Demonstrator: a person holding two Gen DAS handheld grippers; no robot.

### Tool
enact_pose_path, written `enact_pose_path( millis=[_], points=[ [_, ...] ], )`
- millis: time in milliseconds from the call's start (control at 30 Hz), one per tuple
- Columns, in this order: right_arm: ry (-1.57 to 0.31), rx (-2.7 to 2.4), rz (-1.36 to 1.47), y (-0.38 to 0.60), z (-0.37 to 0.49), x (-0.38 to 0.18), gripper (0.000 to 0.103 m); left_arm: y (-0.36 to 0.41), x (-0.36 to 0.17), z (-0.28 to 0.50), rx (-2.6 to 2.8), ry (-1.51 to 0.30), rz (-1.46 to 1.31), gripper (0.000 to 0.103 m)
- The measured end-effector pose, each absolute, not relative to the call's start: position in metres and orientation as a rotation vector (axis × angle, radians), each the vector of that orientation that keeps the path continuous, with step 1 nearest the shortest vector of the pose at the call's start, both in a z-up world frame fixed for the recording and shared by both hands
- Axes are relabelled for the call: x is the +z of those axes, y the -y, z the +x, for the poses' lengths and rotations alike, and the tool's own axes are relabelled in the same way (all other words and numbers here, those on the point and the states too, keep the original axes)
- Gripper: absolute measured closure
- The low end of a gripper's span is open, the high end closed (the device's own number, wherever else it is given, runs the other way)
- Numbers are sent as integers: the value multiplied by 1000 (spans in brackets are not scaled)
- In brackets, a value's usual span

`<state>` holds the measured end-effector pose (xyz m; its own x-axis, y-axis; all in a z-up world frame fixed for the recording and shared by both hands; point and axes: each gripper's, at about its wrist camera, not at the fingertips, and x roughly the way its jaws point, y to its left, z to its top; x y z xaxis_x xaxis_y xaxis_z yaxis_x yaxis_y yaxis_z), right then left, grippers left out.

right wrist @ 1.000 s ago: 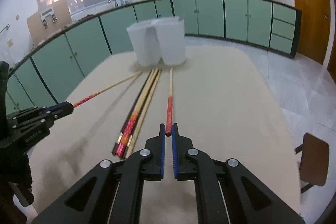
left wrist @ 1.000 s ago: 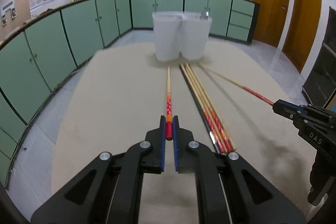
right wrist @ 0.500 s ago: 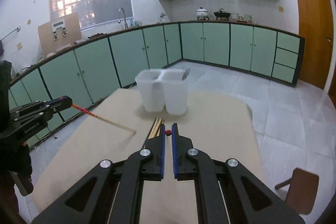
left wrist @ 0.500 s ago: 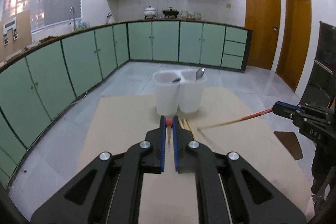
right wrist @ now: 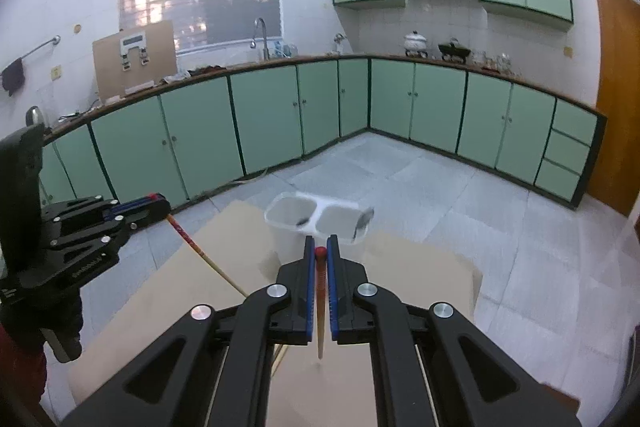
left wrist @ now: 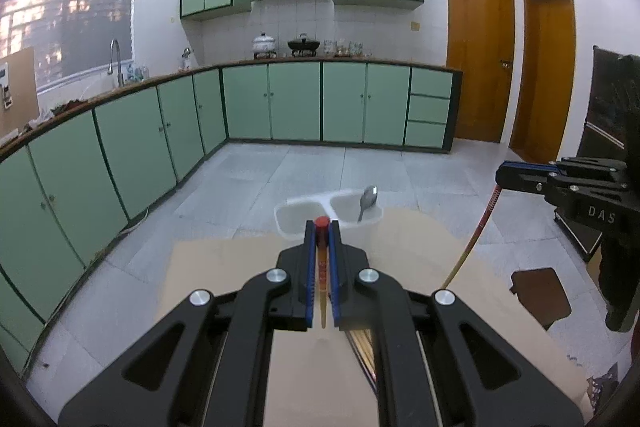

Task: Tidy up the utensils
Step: 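Lift both chopsticks to the white holder and release them inside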

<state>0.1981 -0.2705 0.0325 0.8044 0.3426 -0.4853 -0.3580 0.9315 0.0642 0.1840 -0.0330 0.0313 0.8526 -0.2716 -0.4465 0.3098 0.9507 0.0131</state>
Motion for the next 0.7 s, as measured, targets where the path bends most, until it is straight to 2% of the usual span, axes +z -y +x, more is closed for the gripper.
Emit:
enact_pose_path(
  millis=[367, 500, 700],
  points=[
    [-377, 382, 18, 272, 264, 121, 97, 53, 105, 233, -299, -291, 108, 98],
    [-380, 366, 35, 269, 296, 120, 97, 63, 98, 266, -304, -304, 107, 98],
    [-447, 345, 36, 260, 335, 81, 97, 66, 62, 306, -285, -364, 108, 98]
  ],
)
